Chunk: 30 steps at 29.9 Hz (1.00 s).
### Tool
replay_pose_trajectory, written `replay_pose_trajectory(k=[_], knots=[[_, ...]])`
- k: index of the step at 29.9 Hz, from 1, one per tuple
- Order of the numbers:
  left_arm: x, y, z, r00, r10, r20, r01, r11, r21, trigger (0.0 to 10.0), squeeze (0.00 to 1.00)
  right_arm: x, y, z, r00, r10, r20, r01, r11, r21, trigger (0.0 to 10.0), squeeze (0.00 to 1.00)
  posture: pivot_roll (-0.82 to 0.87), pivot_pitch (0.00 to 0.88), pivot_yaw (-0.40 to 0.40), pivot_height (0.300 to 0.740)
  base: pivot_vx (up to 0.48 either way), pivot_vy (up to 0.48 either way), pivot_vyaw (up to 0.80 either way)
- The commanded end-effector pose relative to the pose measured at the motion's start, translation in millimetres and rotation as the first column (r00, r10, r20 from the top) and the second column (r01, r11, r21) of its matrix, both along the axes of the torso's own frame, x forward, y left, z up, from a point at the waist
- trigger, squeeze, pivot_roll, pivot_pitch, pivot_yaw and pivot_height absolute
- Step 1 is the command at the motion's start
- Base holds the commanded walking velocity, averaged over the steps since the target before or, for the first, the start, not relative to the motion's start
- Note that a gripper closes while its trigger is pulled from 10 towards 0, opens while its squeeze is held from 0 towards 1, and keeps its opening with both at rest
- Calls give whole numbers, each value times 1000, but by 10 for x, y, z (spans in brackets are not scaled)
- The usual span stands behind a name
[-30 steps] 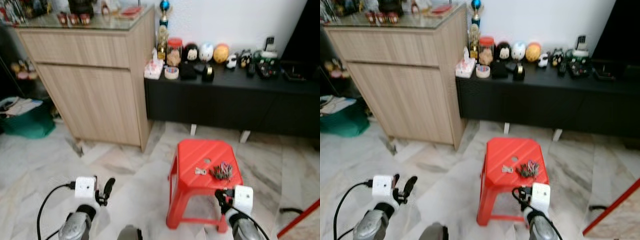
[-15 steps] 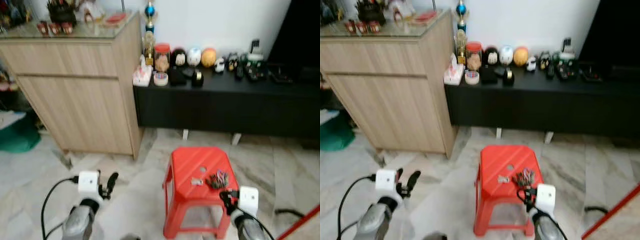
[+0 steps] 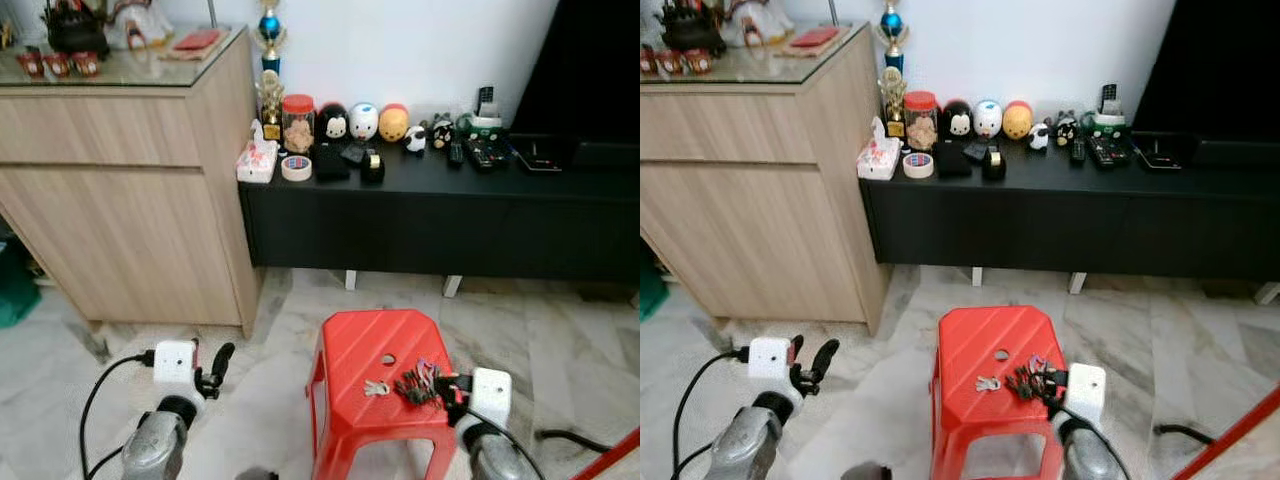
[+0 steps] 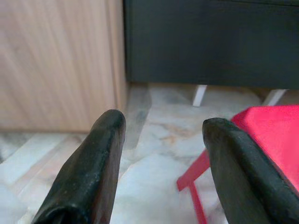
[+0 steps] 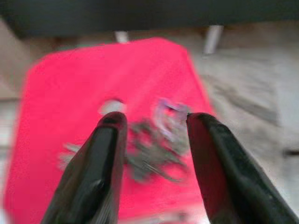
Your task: Hang keys on a hook
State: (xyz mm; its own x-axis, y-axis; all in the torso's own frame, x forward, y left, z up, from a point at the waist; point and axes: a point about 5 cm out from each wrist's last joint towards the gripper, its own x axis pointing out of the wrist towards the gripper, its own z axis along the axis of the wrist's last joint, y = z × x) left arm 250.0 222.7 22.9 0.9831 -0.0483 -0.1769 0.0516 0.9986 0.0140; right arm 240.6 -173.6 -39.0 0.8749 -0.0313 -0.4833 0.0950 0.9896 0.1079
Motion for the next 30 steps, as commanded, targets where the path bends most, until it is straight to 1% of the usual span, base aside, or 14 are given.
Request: replay_pose_trajectory(k=[1,9,13,16,19,26,30], knots=[[22,-19,5,1000,0,-3,0,1000,-3,10000,0,-3,-89,5,1000,-15,-5,15,1000,-19,10000,0,65,0,-22,654,0,0,0],[30,-13,2,1000,3,-9,-4,1000,-2,10000,0,13,-87,12,1000,-15,-5,14,1000,-19,10000,0,65,0,-23,654,0,0,0],[36,-11,5,1000,4,-8,-4,1000,-3,10000,0,20,-86,18,1000,-6,-4,6,999,-33,10000,0,64,0,-22,654,0,0,0],[44,-13,9,1000,0,-7,0,1000,-2,10000,0,24,-81,22,1000,5,1,-5,999,-40,10000,0,64,0,-22,654,0,0,625],[43,-20,12,1000,-4,-4,4,1000,-1,10000,0,10,-71,4,1000,2,-14,-3,999,-34,10000,0,65,0,-22,654,0,0,669],[46,-25,11,1000,-4,-5,4,1000,1,10000,0,4,-68,-4,1000,-2,-19,2,1000,-27,10000,0,68,0,-23,654,0,0,0],[47,-26,6,1000,-5,-7,5,1000,6,10000,0,7,-70,-1,1000,14,-21,-15,999,-53,10000,0,68,0,-23,654,0,0,0]])
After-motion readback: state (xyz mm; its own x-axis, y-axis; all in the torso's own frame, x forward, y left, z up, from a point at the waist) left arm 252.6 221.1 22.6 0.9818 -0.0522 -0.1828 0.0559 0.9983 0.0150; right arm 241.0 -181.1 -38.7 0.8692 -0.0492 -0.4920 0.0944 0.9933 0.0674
